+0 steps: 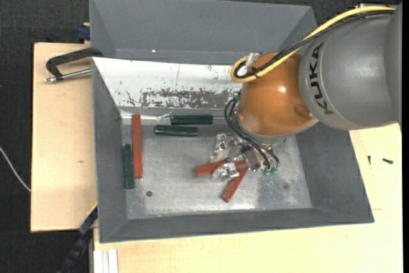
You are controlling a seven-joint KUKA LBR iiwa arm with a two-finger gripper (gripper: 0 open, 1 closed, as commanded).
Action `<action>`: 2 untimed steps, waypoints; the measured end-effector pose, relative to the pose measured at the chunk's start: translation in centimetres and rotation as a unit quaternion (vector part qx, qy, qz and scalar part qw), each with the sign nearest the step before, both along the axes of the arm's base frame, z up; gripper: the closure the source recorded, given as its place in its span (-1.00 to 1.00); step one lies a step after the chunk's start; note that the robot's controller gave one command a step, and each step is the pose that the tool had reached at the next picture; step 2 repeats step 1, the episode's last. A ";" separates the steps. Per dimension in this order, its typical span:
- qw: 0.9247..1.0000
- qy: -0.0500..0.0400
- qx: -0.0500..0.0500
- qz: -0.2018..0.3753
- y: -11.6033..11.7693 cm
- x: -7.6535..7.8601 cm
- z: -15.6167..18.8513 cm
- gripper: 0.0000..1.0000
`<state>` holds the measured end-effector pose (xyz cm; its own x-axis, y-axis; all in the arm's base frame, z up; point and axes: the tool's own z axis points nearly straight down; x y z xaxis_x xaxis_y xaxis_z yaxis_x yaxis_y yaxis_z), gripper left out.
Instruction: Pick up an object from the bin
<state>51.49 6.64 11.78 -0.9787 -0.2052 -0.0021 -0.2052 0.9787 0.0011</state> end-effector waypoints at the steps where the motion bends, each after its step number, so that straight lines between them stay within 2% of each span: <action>1: 1.000 -0.002 0.000 0.000 -0.9 2.8 14.7 1.00; 2: 1.000 -0.002 0.000 0.000 -0.9 2.8 14.7 1.00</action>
Offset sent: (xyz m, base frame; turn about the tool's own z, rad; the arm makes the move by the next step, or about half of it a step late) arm 0.0000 0.0000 0.0000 0.0000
